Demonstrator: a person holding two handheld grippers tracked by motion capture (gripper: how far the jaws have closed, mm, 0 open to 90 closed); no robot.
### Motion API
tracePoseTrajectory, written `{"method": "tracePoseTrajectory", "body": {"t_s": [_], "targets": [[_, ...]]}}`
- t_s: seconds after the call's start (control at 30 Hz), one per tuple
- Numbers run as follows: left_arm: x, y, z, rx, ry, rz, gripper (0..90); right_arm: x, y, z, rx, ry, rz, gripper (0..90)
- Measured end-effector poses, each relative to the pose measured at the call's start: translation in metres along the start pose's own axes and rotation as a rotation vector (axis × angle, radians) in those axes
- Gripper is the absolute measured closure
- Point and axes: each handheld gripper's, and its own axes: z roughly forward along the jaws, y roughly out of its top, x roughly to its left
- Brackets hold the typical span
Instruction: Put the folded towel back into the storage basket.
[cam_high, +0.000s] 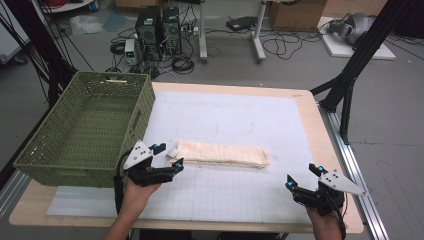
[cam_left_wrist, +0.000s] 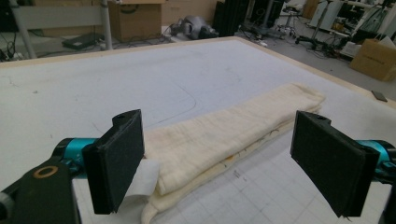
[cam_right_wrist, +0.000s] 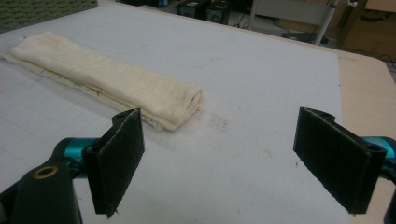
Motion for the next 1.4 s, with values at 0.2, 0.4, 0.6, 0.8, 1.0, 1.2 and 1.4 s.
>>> {"method": "tracePoseTrajectory", "body": {"t_s": [0.2, 0.4, 0.6, 0.8, 1.0, 1.2, 1.4], "targets": [[0.011, 0.011, 0.019, 0.078, 0.022, -0.034, 20.5, 0.001, 0.000, 0.001, 0.008, 0.006, -0.006, 15.1], [0.018, 0.006, 0.032, 0.133, 0.047, -0.061, 21.0, 0.000, 0.000, 0.002, 0.007, 0.011, -0.008, 15.4], [0.025, -0.001, 0.045, 0.196, 0.078, -0.104, 25.1, -0.001, 0.000, 0.001, 0.005, 0.012, -0.004, 15.6], [0.027, -0.007, 0.057, 0.260, 0.107, -0.121, 28.5, 0.000, 0.000, 0.002, 0.010, 0.020, -0.010, 15.9], [0.027, -0.014, 0.065, 0.343, 0.126, -0.096, 31.6, 0.000, 0.000, 0.002, 0.012, 0.022, -0.009, 15.8], [0.025, -0.018, 0.068, 0.397, 0.107, -0.059, 38.7, 0.000, -0.001, 0.002, 0.019, 0.020, -0.003, 15.8], [0.020, -0.020, 0.070, 0.440, 0.094, 0.059, 60.5, -0.001, -0.002, 0.004, 0.024, 0.019, -0.004, 15.8]]}}
